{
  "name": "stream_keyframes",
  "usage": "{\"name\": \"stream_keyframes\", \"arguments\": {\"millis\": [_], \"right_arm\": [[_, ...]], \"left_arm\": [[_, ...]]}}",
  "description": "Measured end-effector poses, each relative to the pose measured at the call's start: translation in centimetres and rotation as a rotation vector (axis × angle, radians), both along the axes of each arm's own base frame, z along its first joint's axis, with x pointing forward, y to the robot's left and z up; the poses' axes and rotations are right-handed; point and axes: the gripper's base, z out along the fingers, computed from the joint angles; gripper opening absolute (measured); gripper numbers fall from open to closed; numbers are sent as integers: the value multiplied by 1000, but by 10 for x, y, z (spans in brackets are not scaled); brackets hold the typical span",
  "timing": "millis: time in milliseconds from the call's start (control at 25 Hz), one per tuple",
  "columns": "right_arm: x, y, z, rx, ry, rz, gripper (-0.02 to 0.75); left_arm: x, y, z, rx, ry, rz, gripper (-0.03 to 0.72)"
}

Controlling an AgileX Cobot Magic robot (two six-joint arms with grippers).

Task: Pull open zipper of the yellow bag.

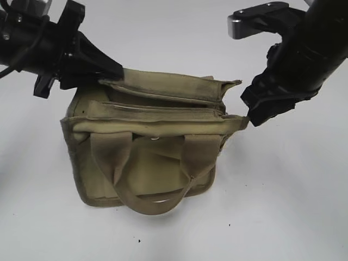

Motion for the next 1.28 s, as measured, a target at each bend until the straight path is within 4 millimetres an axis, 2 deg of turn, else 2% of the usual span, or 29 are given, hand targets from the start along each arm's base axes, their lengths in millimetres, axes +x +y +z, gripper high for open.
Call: {"name": "stream_keyframes", "arguments": {"millis": [40,120,160,200,280,440,560,680,840,880,1000,1120,1280], "right_arm": [[-1,0,3,13,1,-27,318],[-6,-2,11,35,-1,-79,500],[-9,-4,14,43,2,-98,570],[-13,-5,19,46,8,-110,597],[-24,-10,27,50,19,-126,606],[-52,-23,33,57,41,-173,593],[-81,-36,35,75,34,-209,592],[-117,-52,35,102,3,-231,592],[-164,-74,30,145,-61,-234,592],[-180,-81,31,172,-106,-231,592],[-211,-95,23,215,-181,-223,592],[-236,-106,18,263,-274,-202,592],[-260,-117,13,319,-393,-174,585]], "left_arm": [[0,0,0,8,-4,-5,168],[-2,2,1,32,-19,-20,325],[-3,3,2,45,-28,-29,389],[-6,4,5,68,-46,-43,452],[-14,9,12,129,-98,-81,518],[-35,27,36,321,-283,-135,542],[-58,41,60,431,-391,-128,545],[-88,59,82,541,-452,-108,545],[-134,81,98,656,-474,-72,533],[-146,86,99,672,-488,-58,530],[-191,101,95,692,-580,-11,524],[-226,115,73,729,-636,19,519],[-263,127,39,739,-706,64,514]]}}
